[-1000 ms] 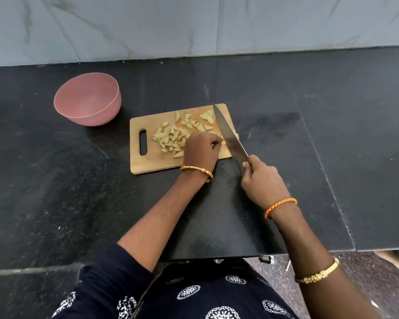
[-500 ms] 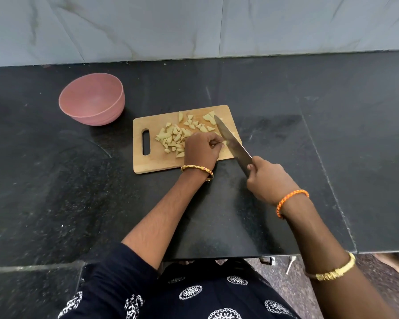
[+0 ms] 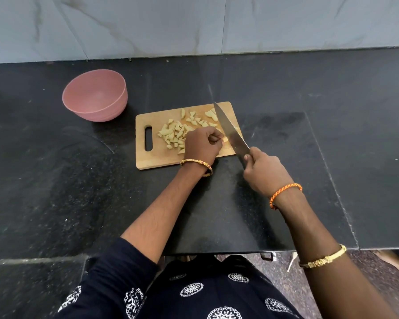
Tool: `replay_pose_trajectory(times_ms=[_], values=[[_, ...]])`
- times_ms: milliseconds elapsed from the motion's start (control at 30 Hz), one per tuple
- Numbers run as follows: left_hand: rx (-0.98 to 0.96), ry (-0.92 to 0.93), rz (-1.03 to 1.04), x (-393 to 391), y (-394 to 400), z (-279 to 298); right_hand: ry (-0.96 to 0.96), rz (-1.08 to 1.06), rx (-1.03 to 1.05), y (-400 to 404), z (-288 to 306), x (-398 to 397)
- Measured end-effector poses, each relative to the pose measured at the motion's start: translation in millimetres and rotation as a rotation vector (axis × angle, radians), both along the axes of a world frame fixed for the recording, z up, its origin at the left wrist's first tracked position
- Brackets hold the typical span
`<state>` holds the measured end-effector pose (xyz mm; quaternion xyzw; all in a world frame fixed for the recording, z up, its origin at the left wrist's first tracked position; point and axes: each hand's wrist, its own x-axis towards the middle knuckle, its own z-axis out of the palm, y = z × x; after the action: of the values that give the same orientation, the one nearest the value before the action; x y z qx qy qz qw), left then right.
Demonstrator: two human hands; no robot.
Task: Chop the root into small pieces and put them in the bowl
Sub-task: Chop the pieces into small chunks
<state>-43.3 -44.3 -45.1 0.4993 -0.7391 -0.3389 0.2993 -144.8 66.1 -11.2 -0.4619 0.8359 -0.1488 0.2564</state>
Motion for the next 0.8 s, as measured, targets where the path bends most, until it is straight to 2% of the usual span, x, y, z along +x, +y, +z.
replay_pose_trajectory(times_ms=[433, 667, 800], values=[[-0.023, -0.029, -0.019, 0, -2, 1, 0.142, 0.052, 0.110, -11, 2, 24], [-0.011, 0.006, 0.029, 0, -4, 1, 0.095, 0.053, 0.188, 20, 12, 10], [-0.037, -0.016, 0.009, -1, -5, -2, 0.051, 0.020, 0.099, 17, 13, -1]])
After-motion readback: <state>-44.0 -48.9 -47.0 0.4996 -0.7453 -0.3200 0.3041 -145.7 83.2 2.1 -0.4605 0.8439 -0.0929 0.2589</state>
